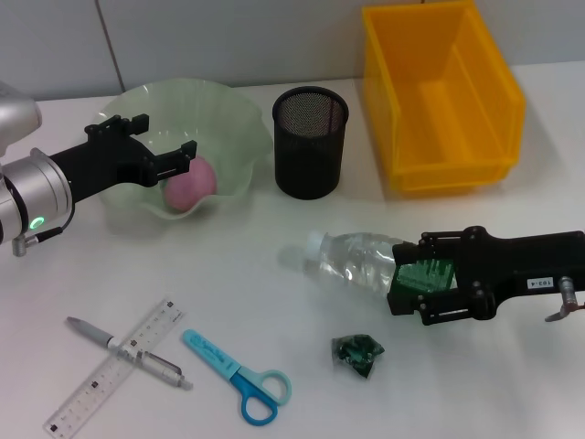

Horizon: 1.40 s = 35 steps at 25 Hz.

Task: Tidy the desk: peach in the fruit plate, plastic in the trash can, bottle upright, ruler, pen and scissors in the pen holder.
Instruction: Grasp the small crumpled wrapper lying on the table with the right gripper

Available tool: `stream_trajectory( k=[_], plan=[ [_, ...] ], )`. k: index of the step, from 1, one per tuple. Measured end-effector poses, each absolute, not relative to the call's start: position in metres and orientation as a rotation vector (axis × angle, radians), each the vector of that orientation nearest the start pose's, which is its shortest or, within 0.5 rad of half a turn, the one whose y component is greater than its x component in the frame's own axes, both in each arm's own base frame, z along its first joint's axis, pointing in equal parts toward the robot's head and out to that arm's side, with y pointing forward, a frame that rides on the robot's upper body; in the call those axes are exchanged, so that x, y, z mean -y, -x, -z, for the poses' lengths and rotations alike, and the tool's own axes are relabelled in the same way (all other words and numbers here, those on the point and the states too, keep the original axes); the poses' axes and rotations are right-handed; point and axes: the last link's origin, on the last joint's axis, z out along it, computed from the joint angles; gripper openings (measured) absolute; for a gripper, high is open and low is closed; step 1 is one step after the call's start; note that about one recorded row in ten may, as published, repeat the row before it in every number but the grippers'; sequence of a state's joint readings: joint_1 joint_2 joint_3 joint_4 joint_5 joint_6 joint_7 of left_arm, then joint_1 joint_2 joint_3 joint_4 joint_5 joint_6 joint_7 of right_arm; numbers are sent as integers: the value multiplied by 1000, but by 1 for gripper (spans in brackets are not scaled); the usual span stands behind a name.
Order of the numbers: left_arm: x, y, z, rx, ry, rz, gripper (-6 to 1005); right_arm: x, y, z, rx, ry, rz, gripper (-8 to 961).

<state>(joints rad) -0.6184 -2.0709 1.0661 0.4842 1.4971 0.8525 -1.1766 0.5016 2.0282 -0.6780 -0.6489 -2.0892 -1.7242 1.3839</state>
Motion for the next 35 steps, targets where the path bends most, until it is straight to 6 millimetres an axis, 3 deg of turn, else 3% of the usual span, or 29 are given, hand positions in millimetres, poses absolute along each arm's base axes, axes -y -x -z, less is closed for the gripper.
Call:
stream_trajectory(
  k=[5,10,13,17,23,25,30,35],
  plan=[
    [-402,247,22,598,2370,608,860,-303,-277,-14,-643,2880,-662,789],
    [-368,226,-7,608,2558,888,860,-305,-277,-17,-637,2869,-667,789],
    [-345,223,-12,590,2688,956,860,-306,-276,-19,-642,2864,-663,789],
    [-319,228,-5,569,2871,914,860,-308,-272,-22,-648,2879,-658,789],
    [-303,235,13,563,3020,768,860,-313,-254,-31,-683,2953,-610,790],
    [-296,237,23,518,3067,716,860,-315,-243,-37,-694,3006,-552,790],
    [-290,240,27,497,3075,720,860,-315,-210,-46,-648,3161,-287,790],
    [-288,243,27,501,3067,722,860,-324,-186,-40,-587,3243,20,789]
  ],
)
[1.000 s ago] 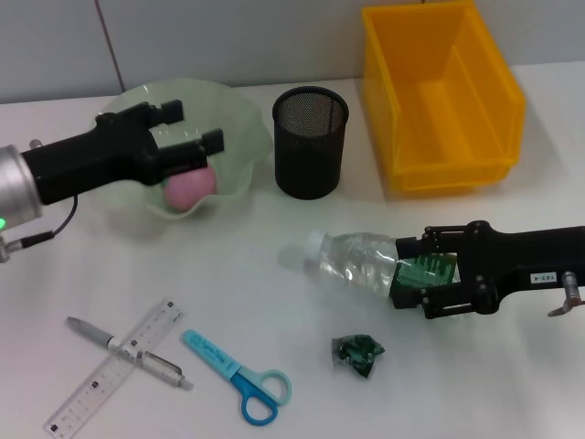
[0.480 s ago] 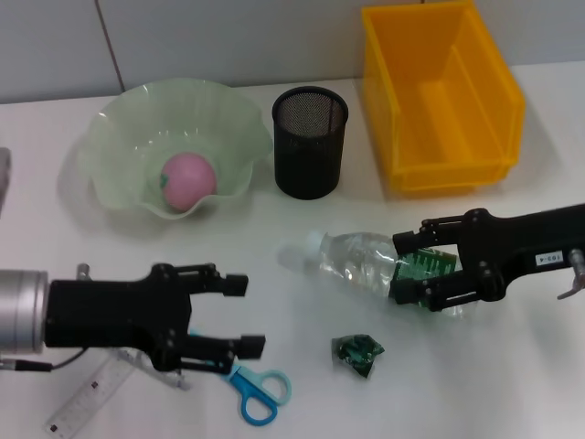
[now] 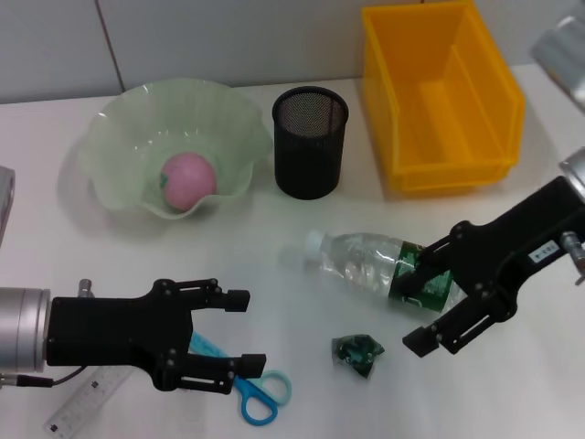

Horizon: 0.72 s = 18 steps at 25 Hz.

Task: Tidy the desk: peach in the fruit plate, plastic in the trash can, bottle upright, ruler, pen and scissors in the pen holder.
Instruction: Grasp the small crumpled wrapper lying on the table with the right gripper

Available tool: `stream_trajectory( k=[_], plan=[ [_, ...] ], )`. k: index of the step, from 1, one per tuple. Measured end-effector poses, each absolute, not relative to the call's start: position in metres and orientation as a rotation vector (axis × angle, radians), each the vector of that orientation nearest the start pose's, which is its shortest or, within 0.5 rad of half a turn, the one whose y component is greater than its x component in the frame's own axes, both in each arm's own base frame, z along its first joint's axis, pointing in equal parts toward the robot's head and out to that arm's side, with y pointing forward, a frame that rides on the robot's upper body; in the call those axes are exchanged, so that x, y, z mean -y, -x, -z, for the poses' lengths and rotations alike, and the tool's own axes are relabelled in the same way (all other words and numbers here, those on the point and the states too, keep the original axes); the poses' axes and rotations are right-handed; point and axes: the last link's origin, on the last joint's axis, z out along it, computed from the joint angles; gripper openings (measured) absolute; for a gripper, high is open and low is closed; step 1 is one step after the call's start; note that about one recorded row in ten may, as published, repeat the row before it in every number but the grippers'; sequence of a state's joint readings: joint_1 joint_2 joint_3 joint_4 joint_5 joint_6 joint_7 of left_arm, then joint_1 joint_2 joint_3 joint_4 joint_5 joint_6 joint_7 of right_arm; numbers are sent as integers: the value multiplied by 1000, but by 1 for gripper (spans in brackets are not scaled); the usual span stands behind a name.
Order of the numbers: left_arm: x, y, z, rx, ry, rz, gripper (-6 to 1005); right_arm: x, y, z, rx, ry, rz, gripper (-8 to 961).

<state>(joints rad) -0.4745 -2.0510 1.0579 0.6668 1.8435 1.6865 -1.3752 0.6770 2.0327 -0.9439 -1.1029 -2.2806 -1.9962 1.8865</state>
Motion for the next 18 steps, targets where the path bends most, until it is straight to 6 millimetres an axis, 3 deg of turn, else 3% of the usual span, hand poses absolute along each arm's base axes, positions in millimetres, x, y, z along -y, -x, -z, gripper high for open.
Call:
stream_trajectory(
  k=[6,18],
  plan=[
    [-287,244,27,505,3064,719,860,-333,-166,-23,-431,3287,279,789],
    [-285,247,28,513,3053,722,859,-339,-155,12,-195,3282,406,789]
  ],
)
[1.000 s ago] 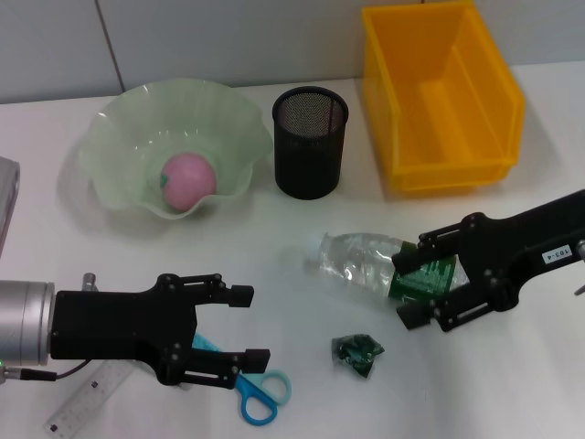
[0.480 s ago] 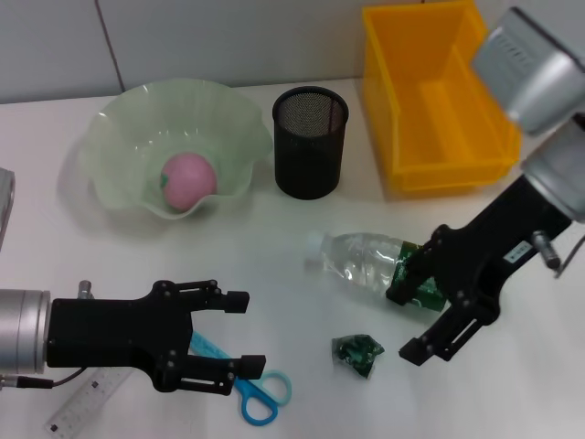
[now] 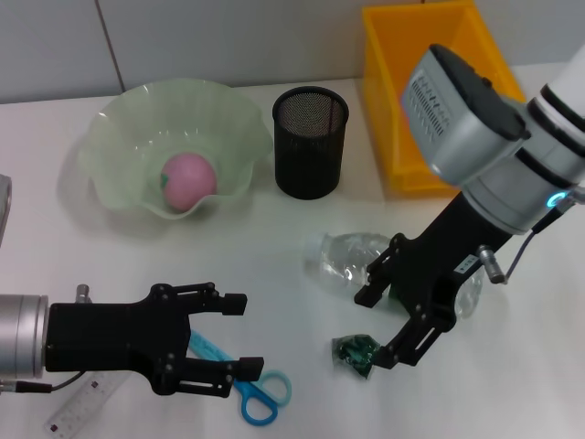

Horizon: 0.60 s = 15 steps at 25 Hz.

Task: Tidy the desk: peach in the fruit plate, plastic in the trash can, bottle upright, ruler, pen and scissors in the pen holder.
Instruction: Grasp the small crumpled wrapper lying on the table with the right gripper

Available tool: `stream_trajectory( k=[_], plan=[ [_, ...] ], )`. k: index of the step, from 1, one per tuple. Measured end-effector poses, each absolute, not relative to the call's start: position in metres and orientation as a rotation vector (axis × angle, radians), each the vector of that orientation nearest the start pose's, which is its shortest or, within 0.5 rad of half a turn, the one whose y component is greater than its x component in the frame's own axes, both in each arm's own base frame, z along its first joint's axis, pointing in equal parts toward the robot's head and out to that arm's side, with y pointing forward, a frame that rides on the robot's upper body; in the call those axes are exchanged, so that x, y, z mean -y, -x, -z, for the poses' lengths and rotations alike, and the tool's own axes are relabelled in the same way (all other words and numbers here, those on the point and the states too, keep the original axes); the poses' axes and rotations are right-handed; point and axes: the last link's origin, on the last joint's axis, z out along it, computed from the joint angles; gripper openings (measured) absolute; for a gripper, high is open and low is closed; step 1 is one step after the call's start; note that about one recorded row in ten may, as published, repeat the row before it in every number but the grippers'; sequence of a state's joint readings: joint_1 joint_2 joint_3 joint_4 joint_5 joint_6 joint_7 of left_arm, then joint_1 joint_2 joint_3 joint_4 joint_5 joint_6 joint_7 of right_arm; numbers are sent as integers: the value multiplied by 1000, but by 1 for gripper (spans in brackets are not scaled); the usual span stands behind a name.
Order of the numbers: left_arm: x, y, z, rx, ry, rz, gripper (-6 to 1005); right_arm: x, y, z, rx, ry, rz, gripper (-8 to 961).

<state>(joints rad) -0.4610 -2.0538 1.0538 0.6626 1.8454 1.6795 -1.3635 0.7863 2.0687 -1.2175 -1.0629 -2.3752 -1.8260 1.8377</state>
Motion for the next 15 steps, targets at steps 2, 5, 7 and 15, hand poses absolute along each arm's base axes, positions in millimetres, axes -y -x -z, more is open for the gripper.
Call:
stream_trajectory(
  k=[2,5,7,15],
  plan=[
    [-285,247,28,513,3053,722,859,-340,-155,16,-176,3277,412,789],
    [-285,247,28,514,3053,722,859,-340,-158,24,-161,3275,436,790],
    [-284,249,28,522,3048,721,859,-340,-159,26,-159,3276,447,790],
    [-285,250,29,528,3038,714,859,-342,-166,38,-152,3269,475,790]
  ],
)
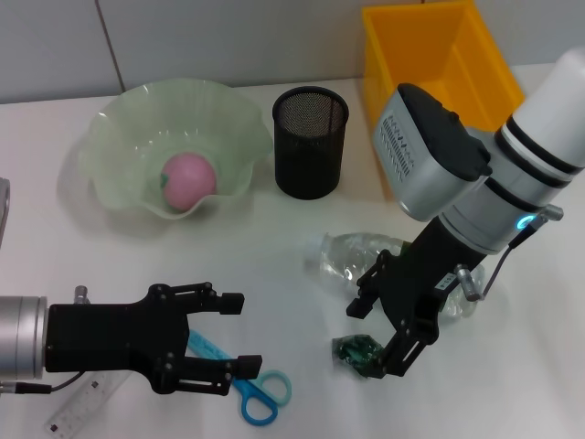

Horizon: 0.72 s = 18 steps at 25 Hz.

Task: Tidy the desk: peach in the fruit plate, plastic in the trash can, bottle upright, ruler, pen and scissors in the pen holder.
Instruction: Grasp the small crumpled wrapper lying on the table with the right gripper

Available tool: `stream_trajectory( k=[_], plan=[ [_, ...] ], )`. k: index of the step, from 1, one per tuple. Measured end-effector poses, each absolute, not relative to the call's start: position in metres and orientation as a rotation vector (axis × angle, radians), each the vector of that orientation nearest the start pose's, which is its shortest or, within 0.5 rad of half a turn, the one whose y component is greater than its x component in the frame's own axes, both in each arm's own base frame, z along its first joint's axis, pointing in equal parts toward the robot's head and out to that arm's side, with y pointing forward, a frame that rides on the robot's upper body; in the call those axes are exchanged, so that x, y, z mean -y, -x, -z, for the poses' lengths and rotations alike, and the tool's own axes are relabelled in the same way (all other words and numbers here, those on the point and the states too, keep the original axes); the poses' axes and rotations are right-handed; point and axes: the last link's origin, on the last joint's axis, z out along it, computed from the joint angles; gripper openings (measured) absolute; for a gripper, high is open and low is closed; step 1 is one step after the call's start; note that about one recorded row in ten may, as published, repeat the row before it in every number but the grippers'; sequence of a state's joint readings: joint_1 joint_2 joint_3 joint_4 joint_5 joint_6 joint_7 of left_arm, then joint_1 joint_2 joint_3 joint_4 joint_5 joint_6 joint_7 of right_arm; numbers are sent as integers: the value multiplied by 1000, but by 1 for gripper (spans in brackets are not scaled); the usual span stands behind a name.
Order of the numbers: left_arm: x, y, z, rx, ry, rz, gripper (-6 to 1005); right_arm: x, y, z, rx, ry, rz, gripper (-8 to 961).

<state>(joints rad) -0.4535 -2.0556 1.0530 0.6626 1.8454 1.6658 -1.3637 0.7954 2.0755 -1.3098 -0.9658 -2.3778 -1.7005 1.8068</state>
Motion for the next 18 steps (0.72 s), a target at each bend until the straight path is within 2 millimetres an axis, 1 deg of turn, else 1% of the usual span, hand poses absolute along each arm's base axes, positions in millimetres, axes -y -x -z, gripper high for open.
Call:
stream_trajectory(
  k=[18],
  plan=[
    [-287,250,29,517,3033,702,859,-345,-175,51,-139,3266,451,788]
  ],
)
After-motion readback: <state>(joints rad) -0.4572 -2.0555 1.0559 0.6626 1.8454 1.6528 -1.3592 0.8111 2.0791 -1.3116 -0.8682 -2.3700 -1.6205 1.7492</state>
